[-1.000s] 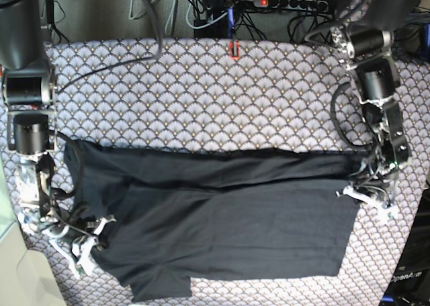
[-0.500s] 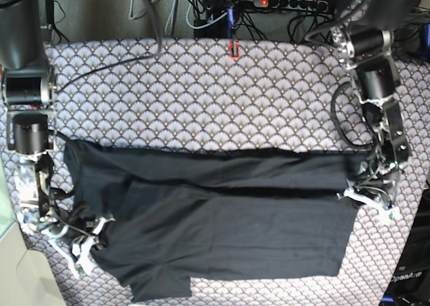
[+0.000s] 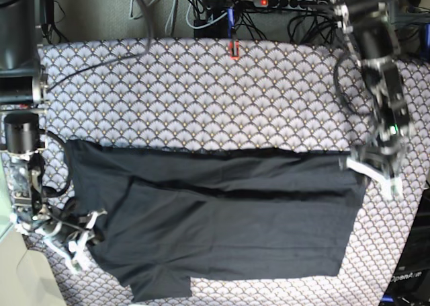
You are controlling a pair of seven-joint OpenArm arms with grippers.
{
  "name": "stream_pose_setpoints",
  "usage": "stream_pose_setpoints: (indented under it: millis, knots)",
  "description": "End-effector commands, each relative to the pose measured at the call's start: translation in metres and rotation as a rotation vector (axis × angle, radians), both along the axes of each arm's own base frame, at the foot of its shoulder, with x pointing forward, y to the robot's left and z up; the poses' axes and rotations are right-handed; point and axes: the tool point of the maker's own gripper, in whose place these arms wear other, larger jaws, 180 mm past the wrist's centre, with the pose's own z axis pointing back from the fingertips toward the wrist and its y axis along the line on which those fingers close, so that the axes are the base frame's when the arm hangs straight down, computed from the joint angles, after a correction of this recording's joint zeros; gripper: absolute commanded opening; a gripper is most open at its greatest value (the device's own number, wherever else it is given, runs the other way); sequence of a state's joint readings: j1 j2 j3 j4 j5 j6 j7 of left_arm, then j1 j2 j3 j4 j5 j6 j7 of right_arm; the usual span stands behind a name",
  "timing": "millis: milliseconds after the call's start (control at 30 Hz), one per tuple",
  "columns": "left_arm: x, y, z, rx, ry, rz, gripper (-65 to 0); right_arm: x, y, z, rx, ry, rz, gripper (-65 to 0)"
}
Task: Fold the T-shirt properly
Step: 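Release the folded edge and raise both grippers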
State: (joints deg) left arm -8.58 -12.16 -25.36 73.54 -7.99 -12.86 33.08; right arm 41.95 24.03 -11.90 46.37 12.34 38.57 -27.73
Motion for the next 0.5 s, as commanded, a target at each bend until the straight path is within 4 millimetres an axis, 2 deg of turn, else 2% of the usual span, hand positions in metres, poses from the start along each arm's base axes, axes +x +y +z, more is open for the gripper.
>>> stream_pose_setpoints:
  millis: [0, 100, 200, 333, 467]
  knots:
    - [0.01, 0.003, 0.024, 0.022, -0.076, -0.007, -43.8, 0.006, -0.004, 0.016, 0.007, -0.046, 0.002, -51.4]
    - [-0.006, 0.002, 0.018, 0.038, -0.058, -0.014, -43.8, -0.015, -0.021, -0.007, -0.037, 0.015, -0.011, -51.4]
    - [-0.019, 0.004, 0.006, 0.043, -0.028, -0.012, -43.8, -0.044, -0.03, -0.027, -0.087, 0.047, 0.008, -51.5]
    - [-0.022, 0.006, 0.004, 0.046, -0.02, -0.012, -43.7, -0.08, -0.034, -0.039, -0.14, 0.047, 0.047, -51.5]
    - [-0.021, 0.002, 0.012, 0.051, -0.04, -0.018, -43.7, -0.104, -0.061, -0.042, -0.118, 0.035, -0.051, -51.1]
